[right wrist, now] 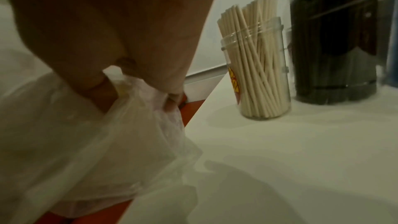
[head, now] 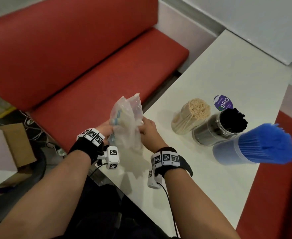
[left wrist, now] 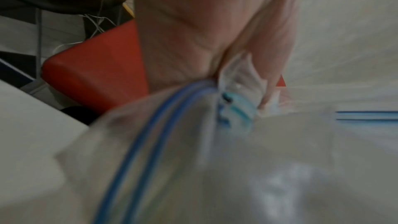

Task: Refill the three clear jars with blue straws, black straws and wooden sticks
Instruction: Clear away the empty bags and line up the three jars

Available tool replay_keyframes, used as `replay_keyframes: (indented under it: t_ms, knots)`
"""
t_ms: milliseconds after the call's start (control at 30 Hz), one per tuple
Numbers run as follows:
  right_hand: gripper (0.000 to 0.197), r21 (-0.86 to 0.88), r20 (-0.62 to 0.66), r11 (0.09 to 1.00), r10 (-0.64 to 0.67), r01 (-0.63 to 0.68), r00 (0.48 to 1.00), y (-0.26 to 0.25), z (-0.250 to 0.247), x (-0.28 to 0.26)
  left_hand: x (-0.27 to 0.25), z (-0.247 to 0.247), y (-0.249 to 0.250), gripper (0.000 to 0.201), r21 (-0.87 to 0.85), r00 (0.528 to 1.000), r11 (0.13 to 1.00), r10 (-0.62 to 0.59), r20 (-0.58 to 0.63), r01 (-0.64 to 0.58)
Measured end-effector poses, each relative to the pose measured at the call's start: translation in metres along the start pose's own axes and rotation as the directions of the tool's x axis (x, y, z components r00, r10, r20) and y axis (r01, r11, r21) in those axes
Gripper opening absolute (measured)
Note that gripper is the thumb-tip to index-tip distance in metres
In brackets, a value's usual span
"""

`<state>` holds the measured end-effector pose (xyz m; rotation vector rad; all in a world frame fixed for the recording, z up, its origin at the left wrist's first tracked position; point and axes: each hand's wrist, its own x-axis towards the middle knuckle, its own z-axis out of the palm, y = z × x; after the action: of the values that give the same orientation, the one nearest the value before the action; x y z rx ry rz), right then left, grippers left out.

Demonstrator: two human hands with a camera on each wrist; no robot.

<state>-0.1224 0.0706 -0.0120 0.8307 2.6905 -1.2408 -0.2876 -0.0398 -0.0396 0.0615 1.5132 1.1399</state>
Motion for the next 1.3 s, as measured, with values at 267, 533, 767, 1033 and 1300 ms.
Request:
replay_keyframes:
  t_ms: [267, 533, 767, 1033, 1300]
  knots:
    - [0.025, 0.628, 0.064, 0.765, 0.135, -0.145, 0.989, -0.051, 0.019, 0.044, 0.012, -0.06, 0.02, 0.041, 0.012, 0.957, 0.998, 0.065, -0.284, -0.064]
    - [0.05, 0.215, -0.062, 0.972, 0.111, -0.095, 0.992, -0.07, 0.058, 0.102, 0.018, -0.085, 0.02, 0.022, -0.389, 0.98, 0.916, 0.017, -0.2, -0.095]
    - [0.038, -0.095, 0.093, 0.995, 0.005, 0.004, 0.996, -0.05, 0.071, 0.152, 0.041, -0.13, 0.004, 0.065, -0.526, 0.974, 0.842, 0.009, 0.228, 0.116]
    - [0.046, -0.353, 0.41, 0.919, -0.017, 0.176, 0.912, -0.026, 0.097, 0.207, 0.085, -0.159, -0.046, 0.071, -0.551, 0.974, 0.816, -0.063, 0.218, 0.176]
    - [0.069, -0.44, 0.655, 0.856, 0.099, 0.272, 0.749, -0.008, 0.15, 0.251, 0.137, -0.16, -0.101, 0.012, -0.181, 0.944, 0.982, -0.109, -0.312, 0.053]
